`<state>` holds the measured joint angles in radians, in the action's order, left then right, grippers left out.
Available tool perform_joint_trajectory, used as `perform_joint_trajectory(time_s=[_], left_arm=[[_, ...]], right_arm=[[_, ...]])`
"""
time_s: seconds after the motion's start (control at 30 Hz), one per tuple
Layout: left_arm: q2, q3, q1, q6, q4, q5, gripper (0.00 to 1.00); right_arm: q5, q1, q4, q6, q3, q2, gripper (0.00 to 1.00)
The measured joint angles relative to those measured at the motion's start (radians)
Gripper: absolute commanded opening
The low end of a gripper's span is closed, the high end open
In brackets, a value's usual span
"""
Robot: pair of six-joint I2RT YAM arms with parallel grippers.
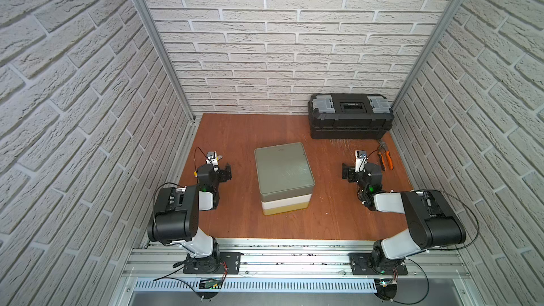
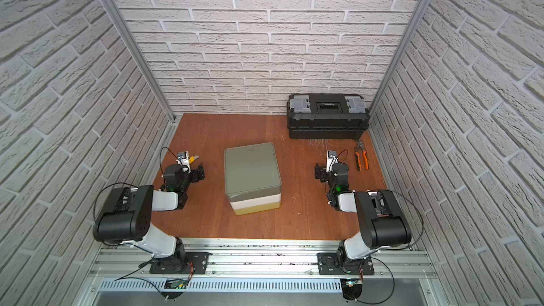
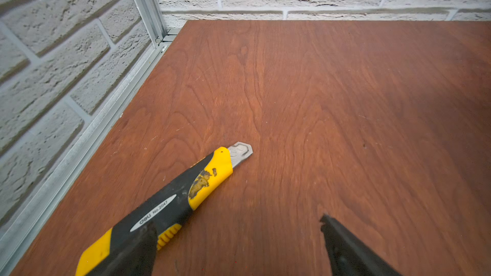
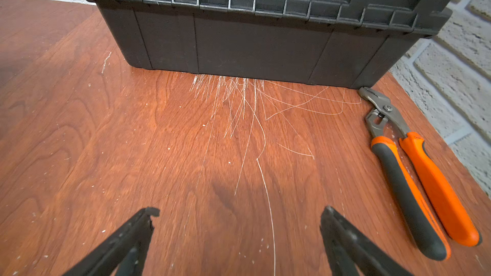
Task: Take the mice out of the drawer
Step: Adjust the storage box at the center of the board.
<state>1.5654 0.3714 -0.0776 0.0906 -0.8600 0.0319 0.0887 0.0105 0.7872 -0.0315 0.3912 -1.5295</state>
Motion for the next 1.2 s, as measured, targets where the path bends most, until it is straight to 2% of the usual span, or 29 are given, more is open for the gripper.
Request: perform_joint_trajectory(time_s=[1.03,1.13,1.2], left_arm=[[0.000,0.001,0.004,-0.001,0.000,0.005,0.98],[-0.007,0.001,0.023,-0.003,0.008,0.032,0.98],[-0.053,0.018,0.045,-0.005,0.091,0.077,0.98]], right_arm=[[-0.006,-0.002,-0.017,0.001,0.008,0.000,0.99],[-0.014,0.000,-0.066,-0.005,0.027,0.010,1.00],[-0.014,0.010,-0.145,-0.013,0.076,0.019,1.00]])
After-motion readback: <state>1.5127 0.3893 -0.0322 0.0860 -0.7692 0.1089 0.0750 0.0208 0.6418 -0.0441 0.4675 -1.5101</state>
